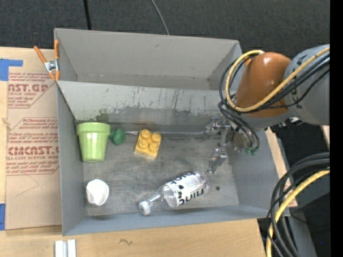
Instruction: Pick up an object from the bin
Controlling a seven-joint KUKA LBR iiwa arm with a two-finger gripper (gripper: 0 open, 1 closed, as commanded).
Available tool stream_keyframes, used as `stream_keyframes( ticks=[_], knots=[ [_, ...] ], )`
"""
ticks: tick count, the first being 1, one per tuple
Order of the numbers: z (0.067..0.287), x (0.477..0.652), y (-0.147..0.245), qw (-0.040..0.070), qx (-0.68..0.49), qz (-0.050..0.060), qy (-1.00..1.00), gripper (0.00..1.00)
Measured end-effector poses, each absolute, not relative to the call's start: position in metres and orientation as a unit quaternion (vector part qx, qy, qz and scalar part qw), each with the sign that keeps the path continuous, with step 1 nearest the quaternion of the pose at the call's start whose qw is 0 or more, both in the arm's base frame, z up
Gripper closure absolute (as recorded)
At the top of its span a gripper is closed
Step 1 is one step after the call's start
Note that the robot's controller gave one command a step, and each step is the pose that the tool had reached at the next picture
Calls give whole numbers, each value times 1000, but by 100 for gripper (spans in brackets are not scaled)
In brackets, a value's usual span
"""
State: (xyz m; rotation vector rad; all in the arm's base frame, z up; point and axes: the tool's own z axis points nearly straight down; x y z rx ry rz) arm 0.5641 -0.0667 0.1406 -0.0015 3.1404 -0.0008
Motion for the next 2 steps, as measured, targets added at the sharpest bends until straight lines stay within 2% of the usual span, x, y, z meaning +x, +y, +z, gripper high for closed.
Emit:
stream_keyframes(
  ticks=[1, 2],
  knots=[
    [91, 536, -15, 5, -83, -2, 997, 0],
    [83, 523, 5, -1, -134, 0, 991, 0]
  ],
)
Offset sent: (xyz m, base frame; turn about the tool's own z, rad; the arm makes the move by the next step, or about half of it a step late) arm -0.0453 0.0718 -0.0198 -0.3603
